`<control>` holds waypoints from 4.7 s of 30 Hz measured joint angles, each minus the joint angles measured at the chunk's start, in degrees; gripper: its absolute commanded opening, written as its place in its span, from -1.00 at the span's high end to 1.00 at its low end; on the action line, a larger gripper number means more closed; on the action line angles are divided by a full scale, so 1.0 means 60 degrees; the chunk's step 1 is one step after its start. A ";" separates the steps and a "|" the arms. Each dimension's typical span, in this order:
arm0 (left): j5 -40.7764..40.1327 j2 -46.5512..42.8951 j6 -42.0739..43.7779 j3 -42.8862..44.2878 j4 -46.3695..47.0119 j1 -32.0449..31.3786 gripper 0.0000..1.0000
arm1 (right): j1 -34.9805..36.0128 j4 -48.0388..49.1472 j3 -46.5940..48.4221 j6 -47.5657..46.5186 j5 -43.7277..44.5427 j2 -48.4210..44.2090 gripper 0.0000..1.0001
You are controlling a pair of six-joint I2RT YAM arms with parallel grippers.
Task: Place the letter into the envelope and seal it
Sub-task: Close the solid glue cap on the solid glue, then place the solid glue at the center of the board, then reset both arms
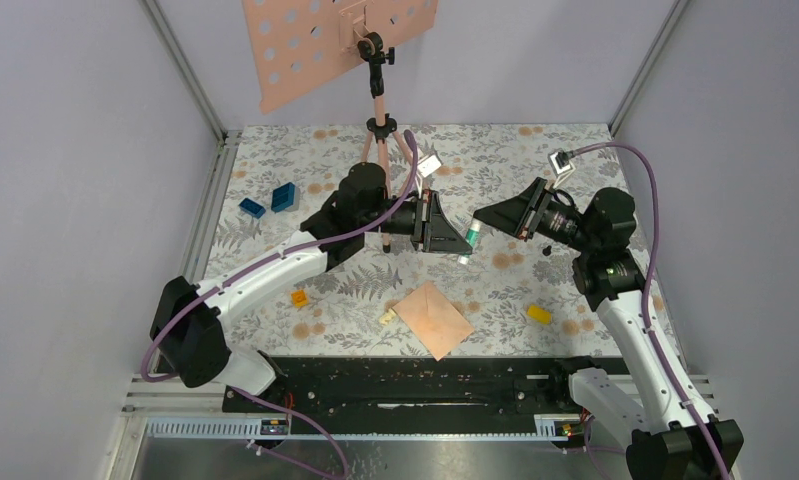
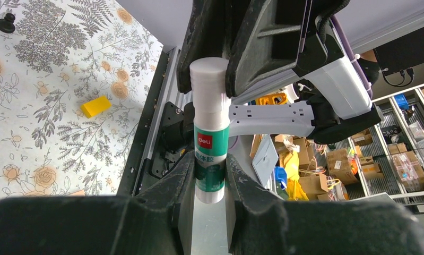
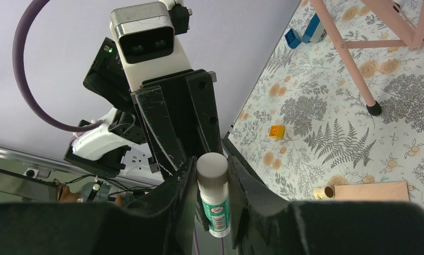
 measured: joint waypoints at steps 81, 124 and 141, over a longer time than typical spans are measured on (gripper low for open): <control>-0.1188 -0.0109 0.0645 -0.0091 -0.1847 0.1355 1.00 | 0.2951 -0.2590 -0.1173 -0.2055 0.4572 -0.2248 -0.99; -0.6404 0.4747 0.1341 0.1184 -0.4634 -0.0069 -0.04 | 0.2951 -0.9511 0.0579 -0.3585 1.1839 -0.2648 -0.99; -0.6175 -0.1770 0.1606 -0.0036 -0.5435 -0.1111 -0.15 | 0.2277 -0.9839 0.0670 -0.3260 1.1479 -0.0127 -0.99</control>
